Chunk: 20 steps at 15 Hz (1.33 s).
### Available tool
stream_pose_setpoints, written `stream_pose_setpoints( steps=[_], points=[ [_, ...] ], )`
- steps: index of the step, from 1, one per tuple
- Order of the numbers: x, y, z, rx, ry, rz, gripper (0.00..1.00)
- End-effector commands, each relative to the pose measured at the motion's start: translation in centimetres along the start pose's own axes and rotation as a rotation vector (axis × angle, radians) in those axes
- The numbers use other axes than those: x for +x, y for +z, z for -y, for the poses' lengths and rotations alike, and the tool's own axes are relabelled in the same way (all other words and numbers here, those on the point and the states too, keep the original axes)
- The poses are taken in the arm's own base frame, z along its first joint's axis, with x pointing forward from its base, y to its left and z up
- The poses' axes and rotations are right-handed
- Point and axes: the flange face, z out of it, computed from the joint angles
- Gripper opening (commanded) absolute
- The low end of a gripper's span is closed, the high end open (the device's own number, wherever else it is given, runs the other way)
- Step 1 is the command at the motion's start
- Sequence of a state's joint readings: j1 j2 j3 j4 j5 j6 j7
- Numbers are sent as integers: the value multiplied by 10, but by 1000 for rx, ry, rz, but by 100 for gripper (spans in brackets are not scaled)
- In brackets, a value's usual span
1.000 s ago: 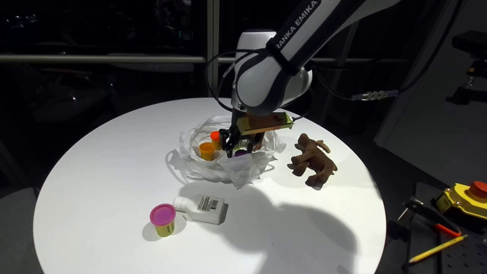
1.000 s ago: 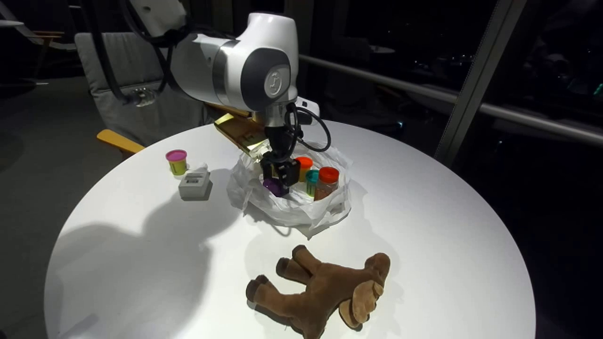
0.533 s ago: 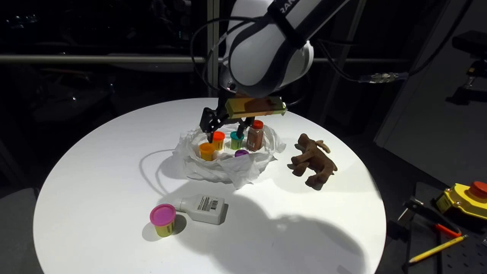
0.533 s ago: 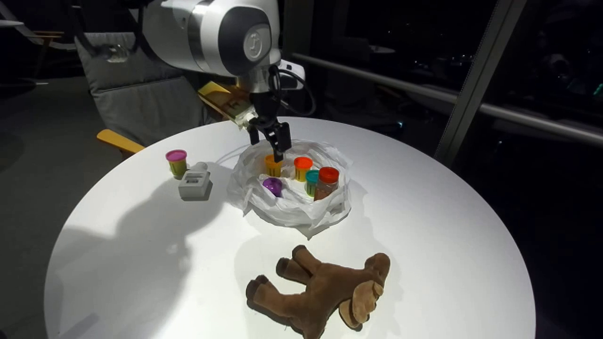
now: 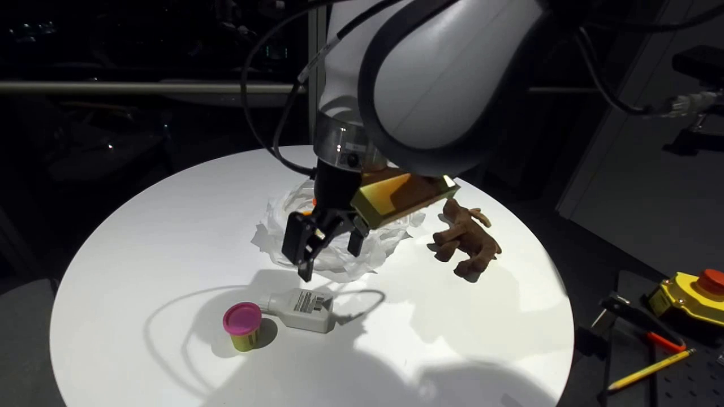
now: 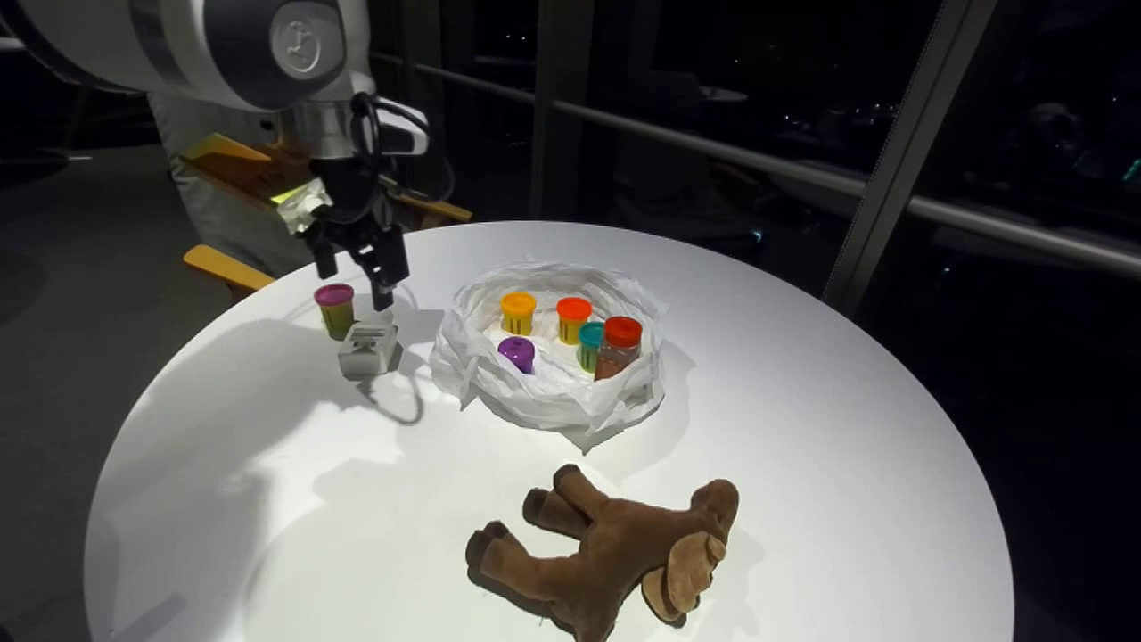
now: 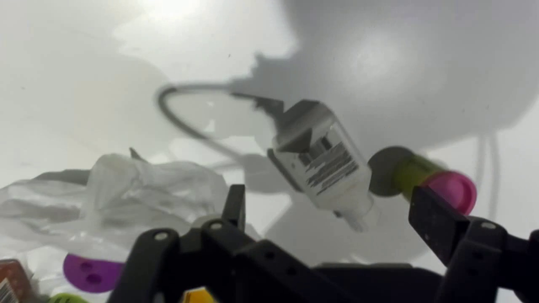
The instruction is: Put the objects on the table in the plastic bag
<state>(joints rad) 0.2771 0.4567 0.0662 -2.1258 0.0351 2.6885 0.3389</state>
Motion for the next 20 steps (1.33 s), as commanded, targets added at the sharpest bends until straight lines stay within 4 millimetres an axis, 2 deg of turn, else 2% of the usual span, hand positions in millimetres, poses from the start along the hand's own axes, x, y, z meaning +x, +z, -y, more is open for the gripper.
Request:
stream_pose_setpoints(
  steps=[1, 4, 10, 13, 20],
  points=[
    [-39, 19, 23, -32, -158, 51, 100],
    [-56, 32, 47, -59, -243, 32, 100],
    [-47, 28, 100, -43, -291, -35, 100],
    [-32, 35, 112, -54, -299, -58, 100],
    [5, 63, 127, -73, -297, -82, 100]
  ],
)
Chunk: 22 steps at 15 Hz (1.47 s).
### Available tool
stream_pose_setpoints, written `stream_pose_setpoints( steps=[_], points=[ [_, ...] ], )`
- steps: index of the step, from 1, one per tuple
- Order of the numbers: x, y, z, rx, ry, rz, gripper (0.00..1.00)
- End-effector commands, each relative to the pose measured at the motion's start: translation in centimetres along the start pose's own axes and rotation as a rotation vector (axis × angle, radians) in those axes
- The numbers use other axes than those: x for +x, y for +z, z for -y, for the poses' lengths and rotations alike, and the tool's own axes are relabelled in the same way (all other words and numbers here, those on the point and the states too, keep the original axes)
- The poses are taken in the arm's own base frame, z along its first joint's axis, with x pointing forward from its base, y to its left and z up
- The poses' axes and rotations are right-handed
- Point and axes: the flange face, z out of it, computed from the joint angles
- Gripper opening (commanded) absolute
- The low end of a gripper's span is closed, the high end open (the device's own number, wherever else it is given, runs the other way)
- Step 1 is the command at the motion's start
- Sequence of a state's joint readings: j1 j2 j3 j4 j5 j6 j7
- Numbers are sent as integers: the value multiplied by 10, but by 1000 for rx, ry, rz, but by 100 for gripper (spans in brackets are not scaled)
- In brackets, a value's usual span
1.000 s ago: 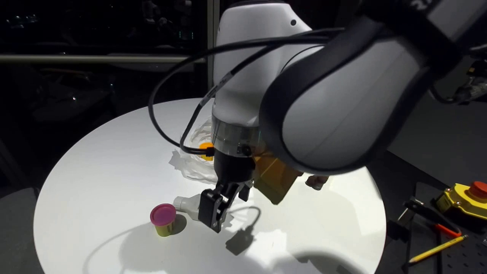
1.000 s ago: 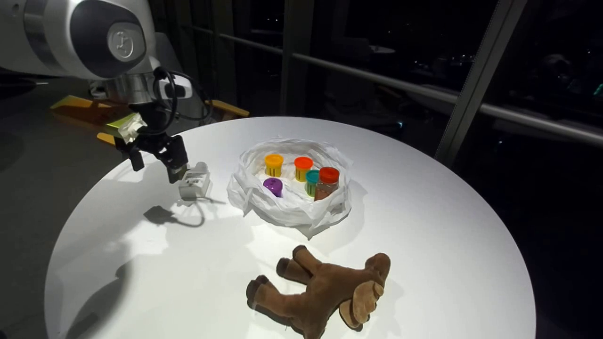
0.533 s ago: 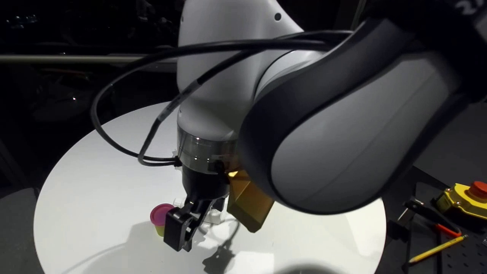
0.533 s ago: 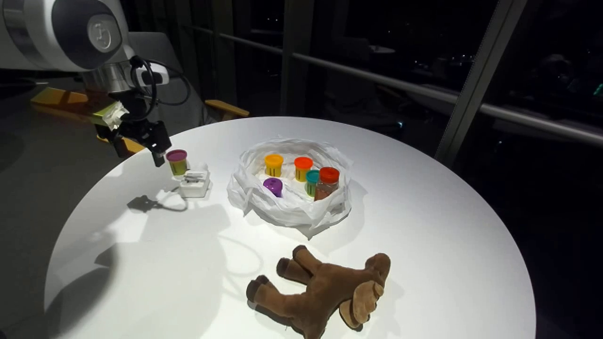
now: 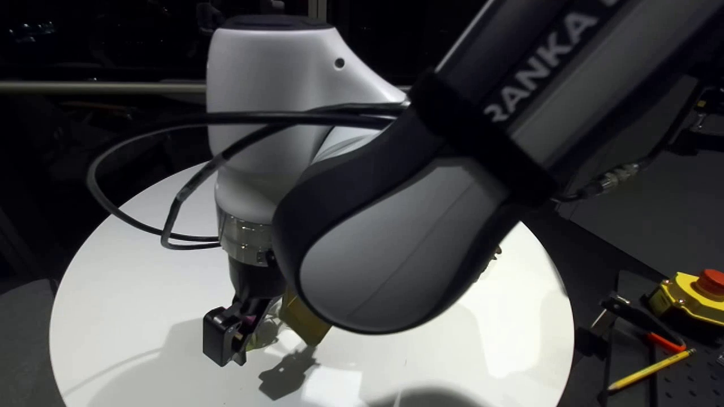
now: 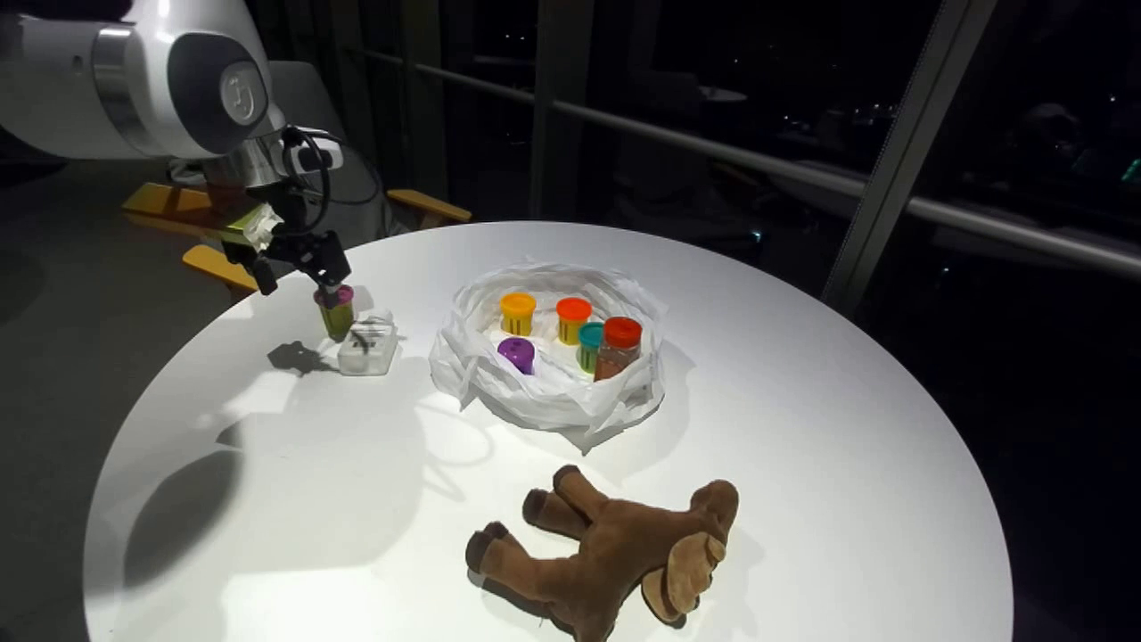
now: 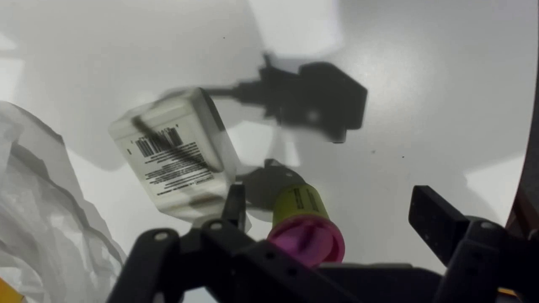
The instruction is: Put the objects on the table in the plastic bag
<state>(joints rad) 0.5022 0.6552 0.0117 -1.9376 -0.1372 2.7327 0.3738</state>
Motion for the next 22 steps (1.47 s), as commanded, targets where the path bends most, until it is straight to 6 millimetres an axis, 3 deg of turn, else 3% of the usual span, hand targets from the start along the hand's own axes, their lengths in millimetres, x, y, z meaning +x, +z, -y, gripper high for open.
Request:
stream_pose_setpoints(
  steps=[1, 6, 8, 14, 18, 22],
  points=[
    [28, 10, 8, -22, 3, -29, 100],
    [46, 16, 7, -34, 10, -45, 100],
    [50, 21, 1, -52, 17, -41, 74],
    [59, 35, -15, -94, 41, -28, 30],
    [63, 17, -13, -103, 42, -31, 28],
    [75, -32, -26, -123, 62, -53, 28]
  ],
)
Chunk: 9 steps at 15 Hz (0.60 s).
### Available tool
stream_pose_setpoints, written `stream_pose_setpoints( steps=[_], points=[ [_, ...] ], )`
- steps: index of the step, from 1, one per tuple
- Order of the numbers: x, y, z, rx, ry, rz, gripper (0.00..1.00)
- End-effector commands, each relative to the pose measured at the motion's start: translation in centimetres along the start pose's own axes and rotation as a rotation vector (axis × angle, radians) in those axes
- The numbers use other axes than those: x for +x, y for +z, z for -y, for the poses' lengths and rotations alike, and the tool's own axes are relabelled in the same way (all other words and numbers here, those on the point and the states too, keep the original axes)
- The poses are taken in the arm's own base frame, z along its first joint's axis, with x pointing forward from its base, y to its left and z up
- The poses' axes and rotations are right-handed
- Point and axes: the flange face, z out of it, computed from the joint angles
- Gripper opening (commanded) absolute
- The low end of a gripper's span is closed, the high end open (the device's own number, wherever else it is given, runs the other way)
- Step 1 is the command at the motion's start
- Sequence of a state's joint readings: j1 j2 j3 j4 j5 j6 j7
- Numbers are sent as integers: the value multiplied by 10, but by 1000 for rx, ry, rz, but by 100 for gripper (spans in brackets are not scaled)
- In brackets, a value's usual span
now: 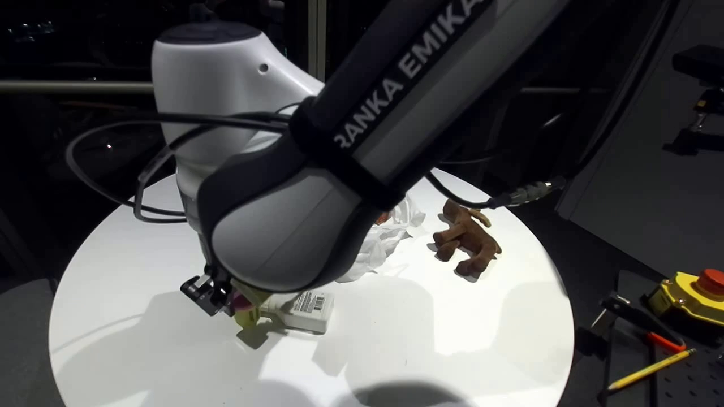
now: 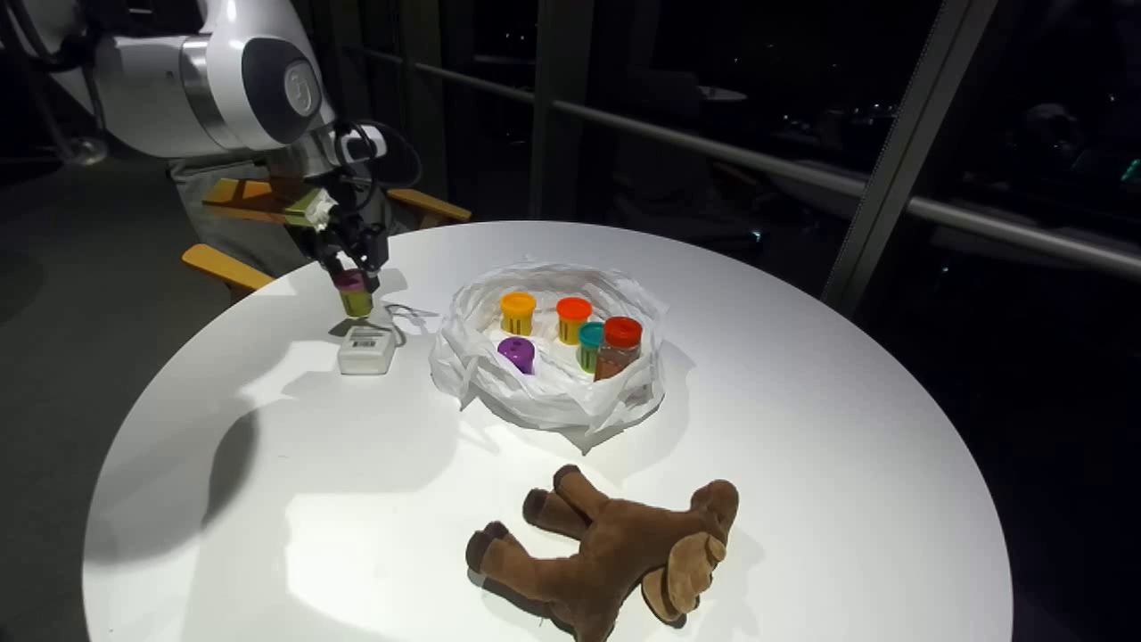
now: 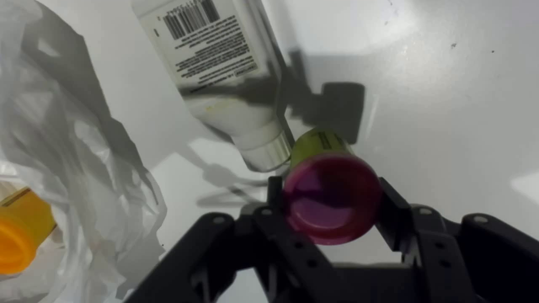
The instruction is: Put the objects on the table in the plastic bag
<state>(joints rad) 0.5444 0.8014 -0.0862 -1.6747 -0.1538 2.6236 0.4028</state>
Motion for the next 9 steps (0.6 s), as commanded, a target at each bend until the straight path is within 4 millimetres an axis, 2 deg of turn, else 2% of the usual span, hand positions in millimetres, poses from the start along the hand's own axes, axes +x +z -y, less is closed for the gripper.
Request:
stream_pose_setpoints(
  steps=[1, 3, 5, 7, 9],
  points=[
    [18, -61, -25, -31, 45, -29, 28],
    [26, -88, -53, -39, 94, -60, 28],
    [34, -105, -89, -48, 154, -75, 28],
    [34, -108, -128, -51, 212, -60, 28],
    [32, -97, -162, -52, 269, -30, 28]
  ],
)
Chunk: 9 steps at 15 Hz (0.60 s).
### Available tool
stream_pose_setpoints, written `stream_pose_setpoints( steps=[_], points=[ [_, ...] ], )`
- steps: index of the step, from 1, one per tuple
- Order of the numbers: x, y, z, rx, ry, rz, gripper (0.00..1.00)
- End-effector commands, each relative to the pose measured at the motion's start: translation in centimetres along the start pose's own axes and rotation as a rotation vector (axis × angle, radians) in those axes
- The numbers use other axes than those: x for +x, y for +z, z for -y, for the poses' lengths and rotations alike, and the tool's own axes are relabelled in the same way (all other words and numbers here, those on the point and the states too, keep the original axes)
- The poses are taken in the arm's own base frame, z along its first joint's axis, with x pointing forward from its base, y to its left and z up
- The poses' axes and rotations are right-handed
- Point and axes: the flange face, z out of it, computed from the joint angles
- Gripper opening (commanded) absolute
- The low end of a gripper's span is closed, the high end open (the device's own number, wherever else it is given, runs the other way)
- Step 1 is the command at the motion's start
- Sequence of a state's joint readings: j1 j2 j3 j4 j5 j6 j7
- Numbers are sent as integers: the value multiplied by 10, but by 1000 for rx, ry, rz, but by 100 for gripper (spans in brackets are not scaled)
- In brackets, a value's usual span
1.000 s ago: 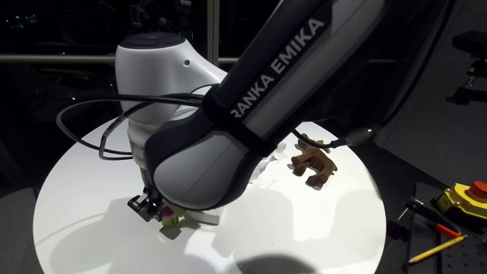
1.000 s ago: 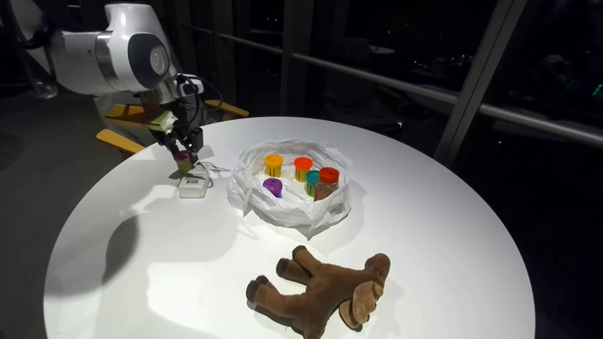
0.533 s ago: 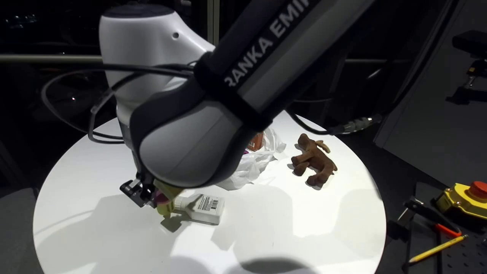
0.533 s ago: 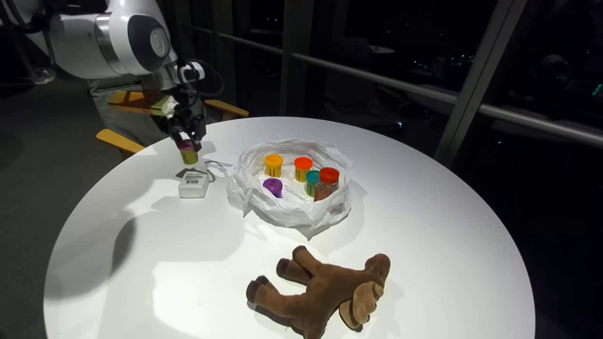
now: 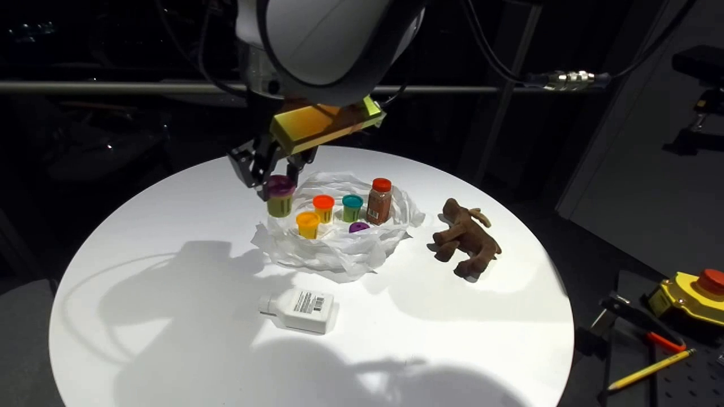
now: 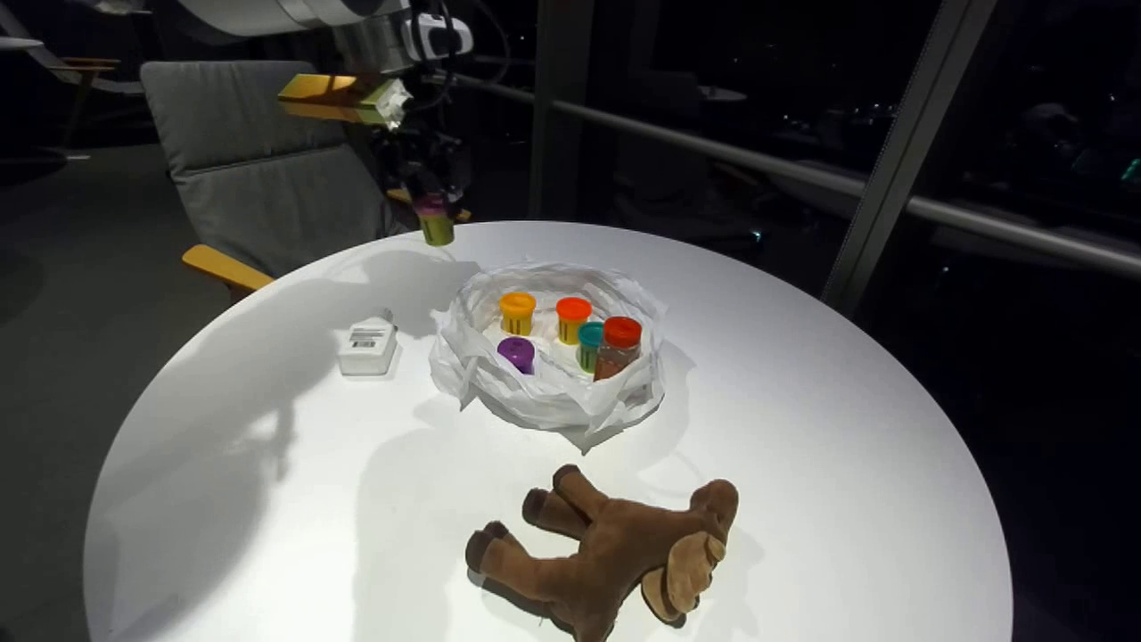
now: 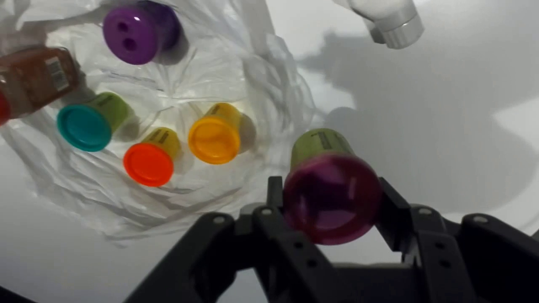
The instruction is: Put the objects on the table in the plastic bag
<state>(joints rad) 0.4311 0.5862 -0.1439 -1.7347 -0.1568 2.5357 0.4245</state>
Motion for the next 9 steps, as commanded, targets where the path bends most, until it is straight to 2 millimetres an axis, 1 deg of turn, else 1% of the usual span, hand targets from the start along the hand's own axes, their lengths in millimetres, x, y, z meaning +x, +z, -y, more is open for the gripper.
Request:
stream_pose_setpoints(
  steps=[1, 4, 7, 9],
  points=[
    [2, 15, -56, -10, 105, 38, 28],
    [-2, 51, -87, -5, 170, 91, 28],
    [-4, 83, -104, 8, 235, 138, 28],
    [-1, 97, -113, 18, 275, 145, 28]
  ],
)
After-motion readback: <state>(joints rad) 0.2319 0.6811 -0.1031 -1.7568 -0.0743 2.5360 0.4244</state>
